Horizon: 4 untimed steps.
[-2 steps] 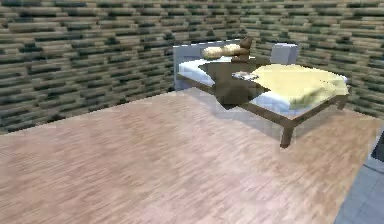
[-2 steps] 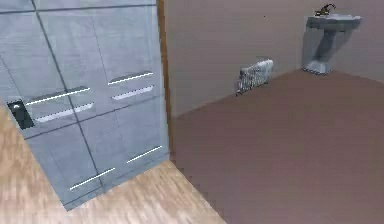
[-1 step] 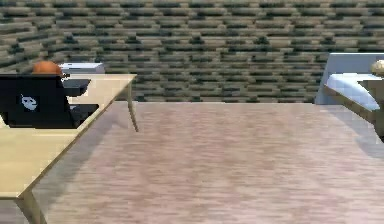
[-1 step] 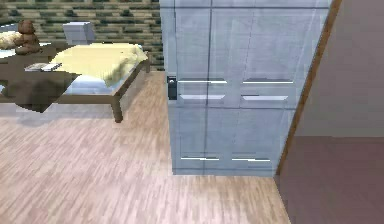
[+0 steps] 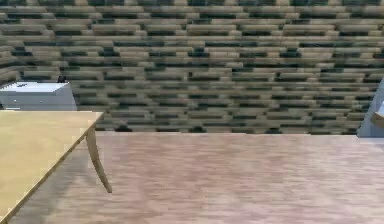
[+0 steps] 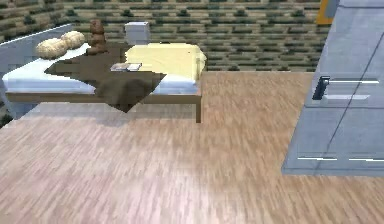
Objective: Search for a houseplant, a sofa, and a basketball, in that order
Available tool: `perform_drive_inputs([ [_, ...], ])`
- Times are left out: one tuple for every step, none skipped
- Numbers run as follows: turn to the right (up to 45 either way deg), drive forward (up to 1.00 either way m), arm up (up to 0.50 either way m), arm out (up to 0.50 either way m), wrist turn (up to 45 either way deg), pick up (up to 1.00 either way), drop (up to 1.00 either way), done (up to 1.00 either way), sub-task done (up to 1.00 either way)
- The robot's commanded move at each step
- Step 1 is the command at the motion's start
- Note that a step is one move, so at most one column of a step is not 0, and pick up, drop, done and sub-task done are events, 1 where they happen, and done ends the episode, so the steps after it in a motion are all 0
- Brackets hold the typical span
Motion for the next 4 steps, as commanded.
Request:
perform_drive_inputs([
  [-6.0,0.0,0.0,0.0,0.0,0.0,0.0,0.0,0.0],
  [0.0,0.6,0.0,0.0,0.0,0.0,0.0,0.0,0.0],
  [-45.0,0.0,0.0,0.0,0.0,0.0,0.0,0.0,0.0],
  [-21.0,0.0,0.0,0.0,0.0,0.0,0.0,0.0,0.0],
])
